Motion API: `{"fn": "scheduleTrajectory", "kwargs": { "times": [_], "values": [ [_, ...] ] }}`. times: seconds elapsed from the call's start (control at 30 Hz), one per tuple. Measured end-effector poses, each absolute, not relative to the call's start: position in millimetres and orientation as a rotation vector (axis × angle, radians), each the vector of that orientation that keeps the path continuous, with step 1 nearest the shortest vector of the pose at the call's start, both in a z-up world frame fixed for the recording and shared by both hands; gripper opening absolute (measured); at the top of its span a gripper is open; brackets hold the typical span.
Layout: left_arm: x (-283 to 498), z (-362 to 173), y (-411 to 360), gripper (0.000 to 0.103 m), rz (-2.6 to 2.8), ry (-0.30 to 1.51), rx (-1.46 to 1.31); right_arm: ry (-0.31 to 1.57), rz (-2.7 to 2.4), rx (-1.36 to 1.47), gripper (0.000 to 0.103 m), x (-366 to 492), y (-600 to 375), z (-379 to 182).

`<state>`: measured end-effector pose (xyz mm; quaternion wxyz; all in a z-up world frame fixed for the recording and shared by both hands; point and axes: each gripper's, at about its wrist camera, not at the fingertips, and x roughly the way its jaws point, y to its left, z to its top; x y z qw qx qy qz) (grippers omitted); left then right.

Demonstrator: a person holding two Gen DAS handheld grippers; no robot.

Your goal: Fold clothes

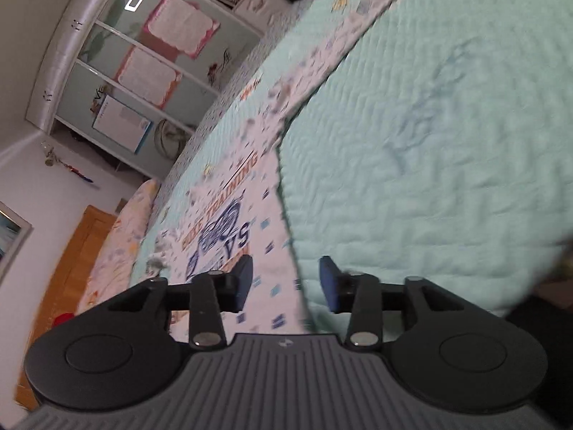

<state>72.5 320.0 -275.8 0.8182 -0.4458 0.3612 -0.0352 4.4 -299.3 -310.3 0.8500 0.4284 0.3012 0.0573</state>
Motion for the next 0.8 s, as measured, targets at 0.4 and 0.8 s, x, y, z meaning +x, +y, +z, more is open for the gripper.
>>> {"fn": "scheduleTrajectory", "kwargs": {
  "times": [0.4,0.8],
  "values": [
    [158,-328,393,0.061,0.118,0.672,-1.339,0.671,0.081,0.897,0.048,15,-297,-321],
    [263,-314,428,0.008,0.091,0.665,-1.069,0.689,0.047,0.847,0.048,24,-288,-318]
  ]
}}
